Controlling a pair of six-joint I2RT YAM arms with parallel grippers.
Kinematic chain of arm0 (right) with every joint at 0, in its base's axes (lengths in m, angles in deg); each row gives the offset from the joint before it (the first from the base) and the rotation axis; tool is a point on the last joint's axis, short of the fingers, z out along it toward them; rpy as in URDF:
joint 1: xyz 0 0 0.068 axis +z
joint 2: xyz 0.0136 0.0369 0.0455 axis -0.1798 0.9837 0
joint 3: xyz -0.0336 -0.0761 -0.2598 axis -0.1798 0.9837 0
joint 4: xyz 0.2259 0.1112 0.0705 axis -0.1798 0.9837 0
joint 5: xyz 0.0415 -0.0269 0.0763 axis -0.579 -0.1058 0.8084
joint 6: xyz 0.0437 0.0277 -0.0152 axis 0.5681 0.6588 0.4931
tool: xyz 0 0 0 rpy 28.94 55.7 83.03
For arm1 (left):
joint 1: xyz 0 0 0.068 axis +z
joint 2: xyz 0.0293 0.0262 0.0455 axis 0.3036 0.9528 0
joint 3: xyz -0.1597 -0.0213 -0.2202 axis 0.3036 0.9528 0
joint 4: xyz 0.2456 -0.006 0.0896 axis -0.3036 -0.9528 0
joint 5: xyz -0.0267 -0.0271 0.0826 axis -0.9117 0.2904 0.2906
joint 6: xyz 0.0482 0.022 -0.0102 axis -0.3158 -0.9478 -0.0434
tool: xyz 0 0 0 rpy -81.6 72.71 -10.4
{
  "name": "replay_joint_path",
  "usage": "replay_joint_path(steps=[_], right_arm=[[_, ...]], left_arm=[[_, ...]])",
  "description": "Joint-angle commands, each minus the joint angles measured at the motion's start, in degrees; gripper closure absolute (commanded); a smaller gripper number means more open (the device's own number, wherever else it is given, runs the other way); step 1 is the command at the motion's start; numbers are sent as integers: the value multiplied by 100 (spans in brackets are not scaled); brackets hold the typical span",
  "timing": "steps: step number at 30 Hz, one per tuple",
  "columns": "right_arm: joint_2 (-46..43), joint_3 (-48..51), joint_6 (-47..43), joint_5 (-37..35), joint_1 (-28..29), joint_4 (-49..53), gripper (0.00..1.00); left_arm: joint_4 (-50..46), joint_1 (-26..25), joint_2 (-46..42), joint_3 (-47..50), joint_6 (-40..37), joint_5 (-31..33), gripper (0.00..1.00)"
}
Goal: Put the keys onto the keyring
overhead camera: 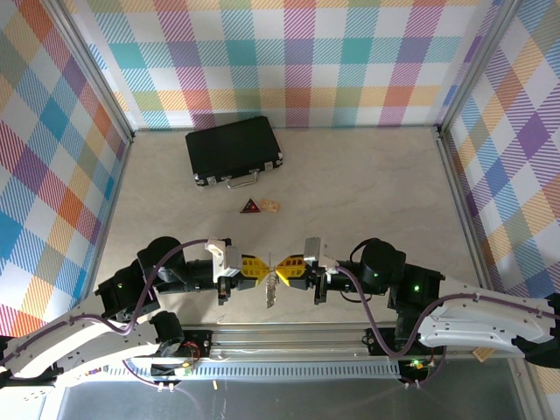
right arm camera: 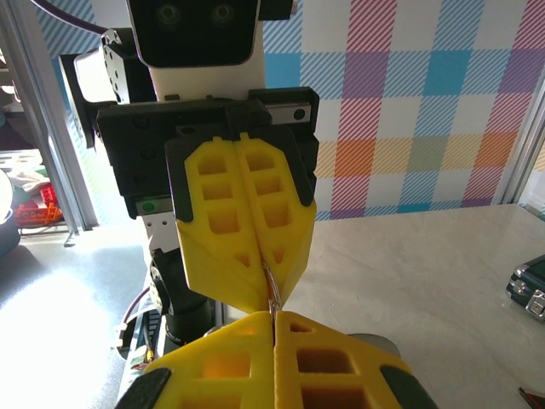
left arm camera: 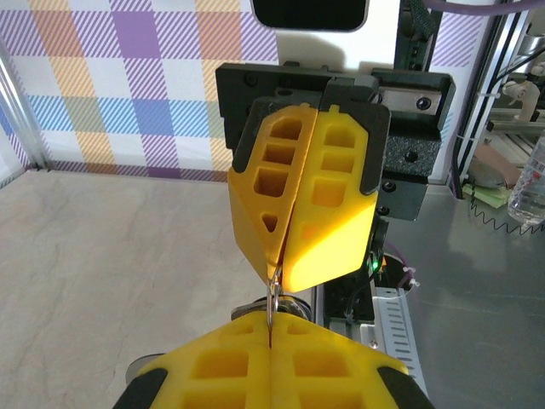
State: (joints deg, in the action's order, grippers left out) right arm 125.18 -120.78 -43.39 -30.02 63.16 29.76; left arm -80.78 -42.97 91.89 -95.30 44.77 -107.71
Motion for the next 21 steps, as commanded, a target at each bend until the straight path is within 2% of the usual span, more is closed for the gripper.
replay_joint_path(steps=[1, 21], right_arm=[[-91, -292, -6, 114, 20, -86, 100], [196, -476, -172, 563, 22, 237, 100]], left_arm=[[114, -57, 46, -180, -40, 1, 100], [66, -53, 62, -273, -14, -82, 100]])
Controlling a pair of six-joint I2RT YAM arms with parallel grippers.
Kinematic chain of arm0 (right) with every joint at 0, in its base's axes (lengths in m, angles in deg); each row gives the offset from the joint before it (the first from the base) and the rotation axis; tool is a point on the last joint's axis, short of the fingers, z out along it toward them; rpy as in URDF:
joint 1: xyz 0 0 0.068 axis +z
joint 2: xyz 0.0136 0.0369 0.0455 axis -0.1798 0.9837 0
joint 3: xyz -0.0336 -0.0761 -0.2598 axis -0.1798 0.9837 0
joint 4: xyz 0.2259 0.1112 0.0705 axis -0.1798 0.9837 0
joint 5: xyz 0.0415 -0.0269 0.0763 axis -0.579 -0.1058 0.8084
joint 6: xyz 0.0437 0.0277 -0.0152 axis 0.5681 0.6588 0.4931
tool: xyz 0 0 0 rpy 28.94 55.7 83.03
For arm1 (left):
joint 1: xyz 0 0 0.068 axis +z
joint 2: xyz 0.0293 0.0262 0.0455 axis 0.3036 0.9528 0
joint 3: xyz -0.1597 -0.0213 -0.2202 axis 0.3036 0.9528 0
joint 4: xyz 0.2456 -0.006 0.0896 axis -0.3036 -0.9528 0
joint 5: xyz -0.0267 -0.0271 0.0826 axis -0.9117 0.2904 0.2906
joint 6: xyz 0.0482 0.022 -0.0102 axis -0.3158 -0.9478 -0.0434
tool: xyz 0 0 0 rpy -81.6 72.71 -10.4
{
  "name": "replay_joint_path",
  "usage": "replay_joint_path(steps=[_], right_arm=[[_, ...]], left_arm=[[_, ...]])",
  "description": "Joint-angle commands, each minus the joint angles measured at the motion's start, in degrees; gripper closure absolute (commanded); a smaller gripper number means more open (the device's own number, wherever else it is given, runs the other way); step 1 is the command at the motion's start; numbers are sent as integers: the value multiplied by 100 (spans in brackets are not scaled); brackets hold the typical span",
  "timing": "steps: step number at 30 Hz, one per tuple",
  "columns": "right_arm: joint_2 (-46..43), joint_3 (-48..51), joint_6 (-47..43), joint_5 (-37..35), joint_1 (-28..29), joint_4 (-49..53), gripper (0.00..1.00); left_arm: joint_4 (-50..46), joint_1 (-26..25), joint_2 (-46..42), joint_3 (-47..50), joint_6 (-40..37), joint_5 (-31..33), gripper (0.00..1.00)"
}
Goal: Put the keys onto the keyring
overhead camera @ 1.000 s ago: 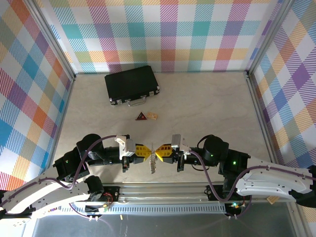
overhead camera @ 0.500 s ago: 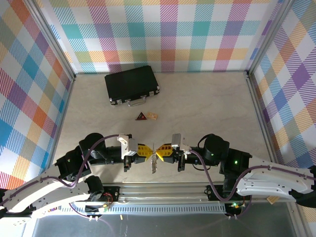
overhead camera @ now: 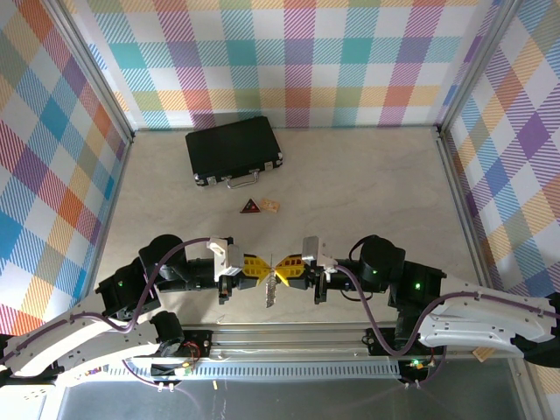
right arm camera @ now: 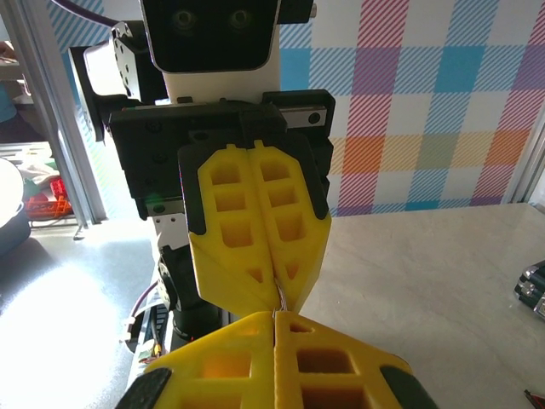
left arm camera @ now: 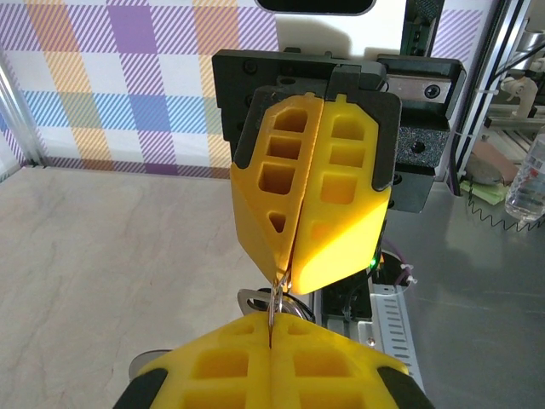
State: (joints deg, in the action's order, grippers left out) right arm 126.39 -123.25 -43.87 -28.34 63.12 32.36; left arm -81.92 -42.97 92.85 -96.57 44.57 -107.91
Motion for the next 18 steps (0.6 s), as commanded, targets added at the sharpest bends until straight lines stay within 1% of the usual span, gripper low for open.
replay_joint_path(steps=[1, 7, 18], right_arm=[[93, -232, -312, 388, 27, 21, 100], [39, -138, -397, 310, 27, 51, 100], [-14, -40, -531, 288, 26, 101, 100]], left_arm=[[197, -53, -54, -143, 22, -59, 100], [311, -53, -204, -72, 99, -70, 100], [362, -53, -230, -46, 164, -130, 100]])
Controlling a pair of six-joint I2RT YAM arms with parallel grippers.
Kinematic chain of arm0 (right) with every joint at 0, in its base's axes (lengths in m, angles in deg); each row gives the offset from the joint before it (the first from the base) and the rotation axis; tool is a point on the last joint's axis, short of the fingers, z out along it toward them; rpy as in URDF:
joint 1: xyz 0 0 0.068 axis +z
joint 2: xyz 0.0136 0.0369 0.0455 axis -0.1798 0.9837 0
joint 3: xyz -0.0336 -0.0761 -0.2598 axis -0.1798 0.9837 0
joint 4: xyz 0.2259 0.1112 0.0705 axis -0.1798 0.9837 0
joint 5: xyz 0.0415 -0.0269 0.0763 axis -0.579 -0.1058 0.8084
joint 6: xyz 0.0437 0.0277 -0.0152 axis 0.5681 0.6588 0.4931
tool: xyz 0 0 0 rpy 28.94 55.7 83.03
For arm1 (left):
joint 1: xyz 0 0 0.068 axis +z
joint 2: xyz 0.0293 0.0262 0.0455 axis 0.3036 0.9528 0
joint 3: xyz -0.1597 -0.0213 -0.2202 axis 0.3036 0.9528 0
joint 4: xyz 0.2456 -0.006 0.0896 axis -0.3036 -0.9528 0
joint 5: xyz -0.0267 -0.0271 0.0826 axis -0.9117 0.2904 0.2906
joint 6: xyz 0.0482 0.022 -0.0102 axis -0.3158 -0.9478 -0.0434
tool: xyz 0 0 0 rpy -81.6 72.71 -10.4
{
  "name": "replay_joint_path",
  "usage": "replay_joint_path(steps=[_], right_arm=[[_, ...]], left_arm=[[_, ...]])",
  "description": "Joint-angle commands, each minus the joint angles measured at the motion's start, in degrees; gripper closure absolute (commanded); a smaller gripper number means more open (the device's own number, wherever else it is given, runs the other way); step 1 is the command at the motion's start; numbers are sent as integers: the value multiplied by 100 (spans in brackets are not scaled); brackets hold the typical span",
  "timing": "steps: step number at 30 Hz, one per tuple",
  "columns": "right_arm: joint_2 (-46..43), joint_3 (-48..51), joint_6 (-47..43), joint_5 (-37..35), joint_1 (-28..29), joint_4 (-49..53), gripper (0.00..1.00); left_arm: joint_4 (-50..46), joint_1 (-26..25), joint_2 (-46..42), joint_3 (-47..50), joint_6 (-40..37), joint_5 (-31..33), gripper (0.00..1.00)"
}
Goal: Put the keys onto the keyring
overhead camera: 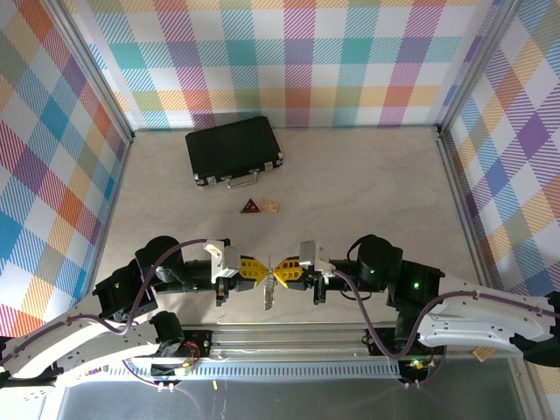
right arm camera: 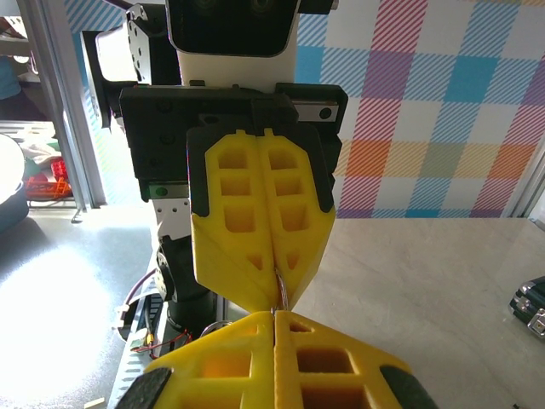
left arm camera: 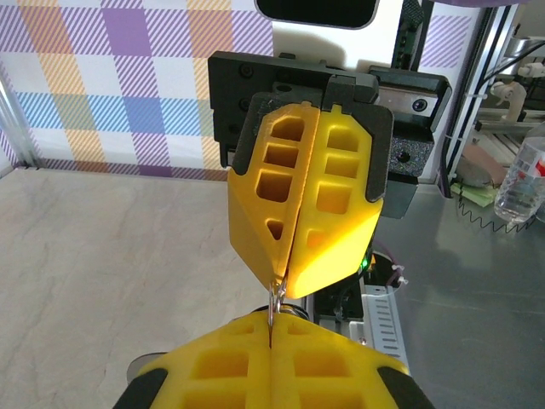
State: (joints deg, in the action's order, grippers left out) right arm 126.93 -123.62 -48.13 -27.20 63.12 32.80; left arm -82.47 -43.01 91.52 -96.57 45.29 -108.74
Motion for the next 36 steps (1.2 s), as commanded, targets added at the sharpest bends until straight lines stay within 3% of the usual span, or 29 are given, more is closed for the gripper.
replay_joint_path(steps=[1, 28, 36], right_arm=[[-55, -9, -108, 184, 27, 60, 100], [-122, 132, -412, 153, 86, 262, 100], [-125, 156, -395, 163, 88, 294, 95]], left_arm=[[422, -48, -107, -30, 101, -53, 100], [648, -49, -204, 17, 250, 5, 100], [935, -49, -178, 126, 334, 8, 100]])
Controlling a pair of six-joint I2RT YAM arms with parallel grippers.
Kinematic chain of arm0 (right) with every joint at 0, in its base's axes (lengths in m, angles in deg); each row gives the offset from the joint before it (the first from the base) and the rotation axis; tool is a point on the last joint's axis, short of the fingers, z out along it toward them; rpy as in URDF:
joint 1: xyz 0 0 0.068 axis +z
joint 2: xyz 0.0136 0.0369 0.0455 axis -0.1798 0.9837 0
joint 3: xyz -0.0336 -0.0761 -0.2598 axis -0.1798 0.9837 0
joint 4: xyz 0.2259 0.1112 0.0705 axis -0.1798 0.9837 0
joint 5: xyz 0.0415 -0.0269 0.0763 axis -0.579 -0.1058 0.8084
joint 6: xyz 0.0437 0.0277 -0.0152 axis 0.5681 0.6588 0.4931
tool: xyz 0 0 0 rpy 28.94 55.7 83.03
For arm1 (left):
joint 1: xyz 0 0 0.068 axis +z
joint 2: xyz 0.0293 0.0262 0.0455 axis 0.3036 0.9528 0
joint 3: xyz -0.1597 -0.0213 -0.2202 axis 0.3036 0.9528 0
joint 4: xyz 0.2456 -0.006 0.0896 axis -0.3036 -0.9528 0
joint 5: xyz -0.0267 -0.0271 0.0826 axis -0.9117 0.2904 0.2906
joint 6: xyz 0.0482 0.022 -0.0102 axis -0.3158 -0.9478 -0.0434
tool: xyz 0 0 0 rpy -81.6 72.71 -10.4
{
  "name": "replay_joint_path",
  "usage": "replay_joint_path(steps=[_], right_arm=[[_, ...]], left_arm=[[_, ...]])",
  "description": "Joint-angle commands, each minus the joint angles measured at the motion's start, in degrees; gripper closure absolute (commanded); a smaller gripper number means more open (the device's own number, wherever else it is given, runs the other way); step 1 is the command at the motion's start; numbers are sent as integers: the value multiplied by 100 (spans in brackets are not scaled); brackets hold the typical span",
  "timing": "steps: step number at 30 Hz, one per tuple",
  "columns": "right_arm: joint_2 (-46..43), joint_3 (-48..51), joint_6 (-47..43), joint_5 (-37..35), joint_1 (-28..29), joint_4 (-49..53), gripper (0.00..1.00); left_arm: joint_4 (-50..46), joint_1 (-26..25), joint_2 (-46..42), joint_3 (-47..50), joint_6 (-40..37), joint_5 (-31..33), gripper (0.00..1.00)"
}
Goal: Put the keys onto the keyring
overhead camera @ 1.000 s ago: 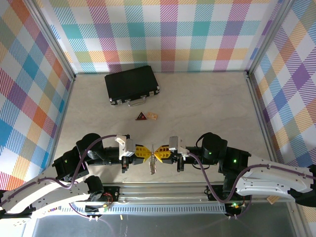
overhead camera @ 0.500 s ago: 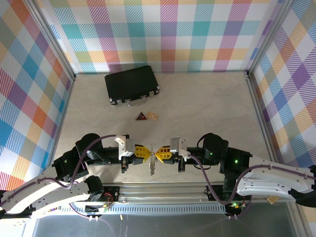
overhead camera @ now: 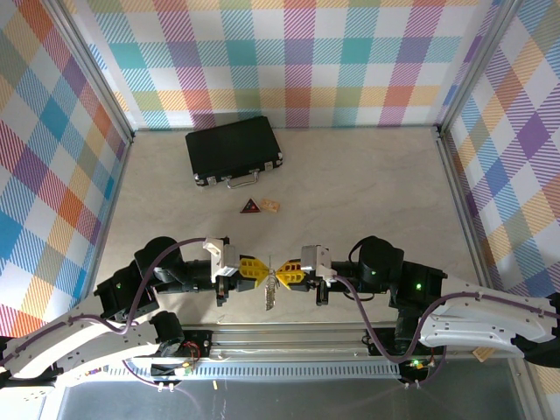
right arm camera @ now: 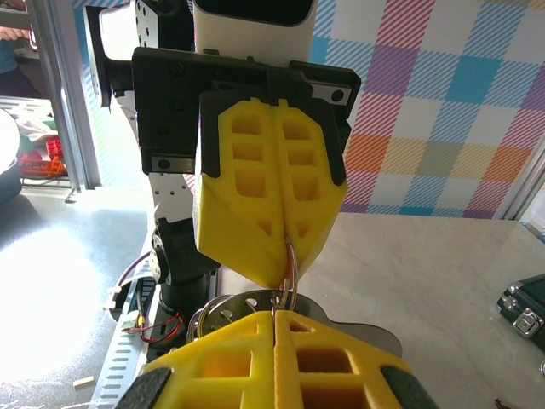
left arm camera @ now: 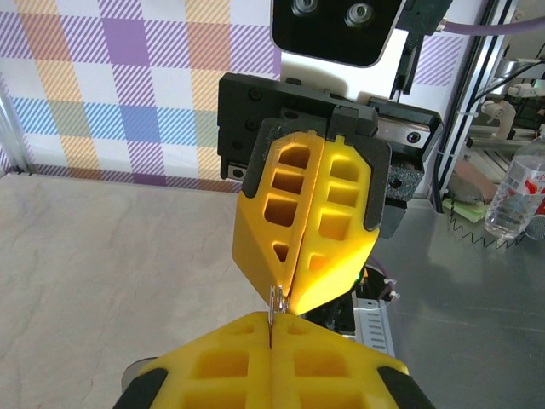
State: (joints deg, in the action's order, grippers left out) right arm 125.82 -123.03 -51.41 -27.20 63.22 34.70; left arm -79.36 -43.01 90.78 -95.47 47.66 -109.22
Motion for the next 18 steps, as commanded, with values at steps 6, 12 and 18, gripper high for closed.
replay_joint_path(steps=[6, 12, 18], right_arm=[[-162, 151, 3, 174, 80, 64, 83], [-566, 210, 251, -101, 73, 102, 70], [-885, 80, 918, -639, 77, 153, 67]], left_arm=[[721, -49, -102, 37, 111, 72, 100], [738, -49, -130, 86, 101, 161, 100], [846, -49, -178, 227, 99, -27, 100]])
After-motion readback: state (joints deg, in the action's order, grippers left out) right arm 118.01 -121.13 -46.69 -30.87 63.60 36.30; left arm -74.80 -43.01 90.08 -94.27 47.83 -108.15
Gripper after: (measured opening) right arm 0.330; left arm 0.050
